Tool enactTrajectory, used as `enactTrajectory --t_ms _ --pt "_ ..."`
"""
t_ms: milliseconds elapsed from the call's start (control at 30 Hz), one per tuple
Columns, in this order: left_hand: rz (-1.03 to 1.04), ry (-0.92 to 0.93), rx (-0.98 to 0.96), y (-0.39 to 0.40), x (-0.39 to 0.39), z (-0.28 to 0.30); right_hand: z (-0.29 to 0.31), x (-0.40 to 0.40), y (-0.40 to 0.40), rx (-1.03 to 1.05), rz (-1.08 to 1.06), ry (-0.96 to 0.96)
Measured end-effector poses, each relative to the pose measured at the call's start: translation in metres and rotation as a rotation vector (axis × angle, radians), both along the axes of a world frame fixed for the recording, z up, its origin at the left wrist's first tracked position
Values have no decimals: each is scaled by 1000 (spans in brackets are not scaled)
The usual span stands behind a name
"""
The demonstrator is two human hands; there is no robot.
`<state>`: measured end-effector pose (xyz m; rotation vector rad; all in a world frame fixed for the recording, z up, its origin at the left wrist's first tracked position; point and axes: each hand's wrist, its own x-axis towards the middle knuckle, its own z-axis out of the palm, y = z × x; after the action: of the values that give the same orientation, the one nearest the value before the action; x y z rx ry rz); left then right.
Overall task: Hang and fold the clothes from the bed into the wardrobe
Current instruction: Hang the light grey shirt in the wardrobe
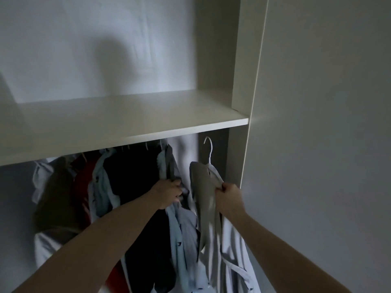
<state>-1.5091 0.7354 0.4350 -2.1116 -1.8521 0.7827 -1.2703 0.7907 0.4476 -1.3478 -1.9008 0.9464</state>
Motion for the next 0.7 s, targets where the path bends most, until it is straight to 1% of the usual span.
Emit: enactTrajectory --t_ms 133,267,400,567,700 --pt "27 -91 81 -1 -2 -1 10 -53 35 23 64 -11" --pt "44 -133 82 3 -7 -10 11 -97 70 78 54 -1" --pt "79 -258 188 7 -14 -15 10 -135 102 100 49 -20" --pt "72 -309 255 14 -16 -18 2 -168 132 72 104 -157" --pt "56 -326 288 17 -17 -24 -18 -177 139 47 148 -249"
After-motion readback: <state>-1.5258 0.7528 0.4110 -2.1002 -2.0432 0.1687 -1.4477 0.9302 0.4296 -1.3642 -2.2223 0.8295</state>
